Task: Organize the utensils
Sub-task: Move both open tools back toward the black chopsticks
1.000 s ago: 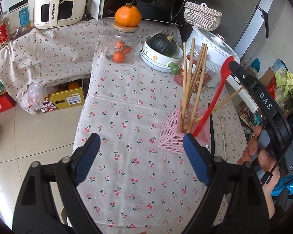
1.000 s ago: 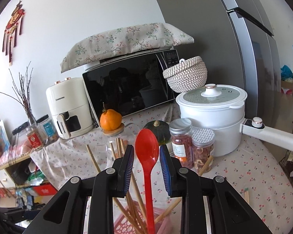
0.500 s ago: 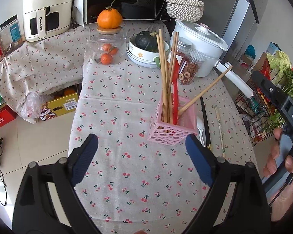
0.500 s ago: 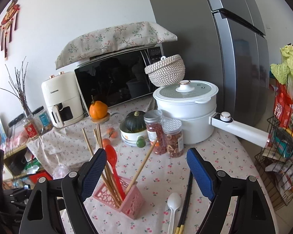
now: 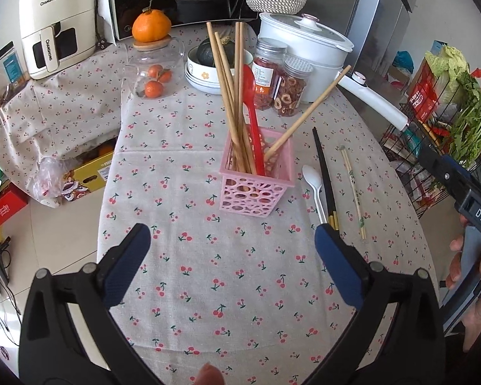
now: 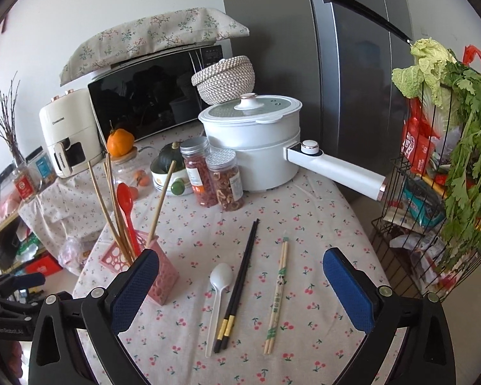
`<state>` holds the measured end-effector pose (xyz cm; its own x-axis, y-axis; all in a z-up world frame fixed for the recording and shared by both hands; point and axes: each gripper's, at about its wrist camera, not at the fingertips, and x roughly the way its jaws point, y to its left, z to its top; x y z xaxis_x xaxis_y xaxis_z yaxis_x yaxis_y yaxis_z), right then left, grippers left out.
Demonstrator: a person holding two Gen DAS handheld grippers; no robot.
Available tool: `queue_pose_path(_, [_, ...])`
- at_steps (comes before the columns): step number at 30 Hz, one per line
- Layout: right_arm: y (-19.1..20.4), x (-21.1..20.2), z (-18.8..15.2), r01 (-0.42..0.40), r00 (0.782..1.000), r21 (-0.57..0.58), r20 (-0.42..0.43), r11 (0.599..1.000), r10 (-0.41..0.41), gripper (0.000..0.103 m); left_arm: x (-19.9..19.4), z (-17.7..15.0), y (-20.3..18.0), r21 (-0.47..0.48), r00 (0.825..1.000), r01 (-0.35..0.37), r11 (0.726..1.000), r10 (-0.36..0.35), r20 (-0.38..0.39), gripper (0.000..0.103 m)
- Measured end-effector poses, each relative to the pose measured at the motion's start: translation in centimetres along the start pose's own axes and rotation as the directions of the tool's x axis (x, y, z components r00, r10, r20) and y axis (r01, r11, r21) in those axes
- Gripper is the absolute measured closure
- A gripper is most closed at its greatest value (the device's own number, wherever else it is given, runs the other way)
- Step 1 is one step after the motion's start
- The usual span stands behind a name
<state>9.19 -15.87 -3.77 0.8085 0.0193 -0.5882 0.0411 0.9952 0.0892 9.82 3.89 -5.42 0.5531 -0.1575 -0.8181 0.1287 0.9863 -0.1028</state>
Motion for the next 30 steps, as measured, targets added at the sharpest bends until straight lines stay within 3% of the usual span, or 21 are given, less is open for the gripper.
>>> queue_pose_path(11, [-1.7,1.1,-2.1,0.017,0.989,-0.118,-0.147,0.993,-0.035,0.0,1.4,-1.5,-4.8,0.115,0.999,0.023,0.993,-0.018,-0.041,0.001])
queue_pose_path(22, [-7.4,0.8,-2.1,0.057,0.978,-0.053,-0.2,0.997,-0.066,0.0,4.3,-2.2,-9.3,0.182,0.995,0.032,0.983,-0.014,-0.101,0.001])
queue_pose_path(30, [-11.2,3.2,-2.4,0.139,0.948,-0.002,-0.289,0.99,-0.134,0.0,8.8,-1.4,-13.8,0.205,0.99,0.039,0.978,-0.01,-0.141,0.001])
